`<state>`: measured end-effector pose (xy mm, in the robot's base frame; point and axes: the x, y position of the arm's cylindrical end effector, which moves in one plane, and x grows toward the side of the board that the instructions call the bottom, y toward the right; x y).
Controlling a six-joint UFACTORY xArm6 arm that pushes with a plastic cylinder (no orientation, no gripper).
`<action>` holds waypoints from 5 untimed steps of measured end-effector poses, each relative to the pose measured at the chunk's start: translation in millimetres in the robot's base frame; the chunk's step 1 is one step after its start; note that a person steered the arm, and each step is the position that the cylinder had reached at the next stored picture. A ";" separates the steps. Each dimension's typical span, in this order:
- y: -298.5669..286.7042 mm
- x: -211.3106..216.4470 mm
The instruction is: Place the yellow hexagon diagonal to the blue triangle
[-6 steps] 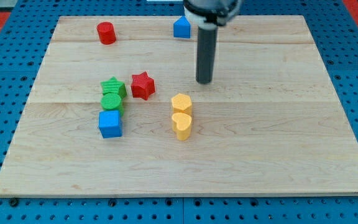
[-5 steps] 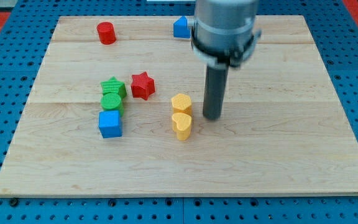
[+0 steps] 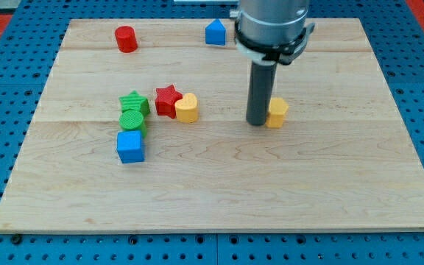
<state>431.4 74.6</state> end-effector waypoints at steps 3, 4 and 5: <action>72.8 13.4; 70.8 -66.0; 64.7 -148.6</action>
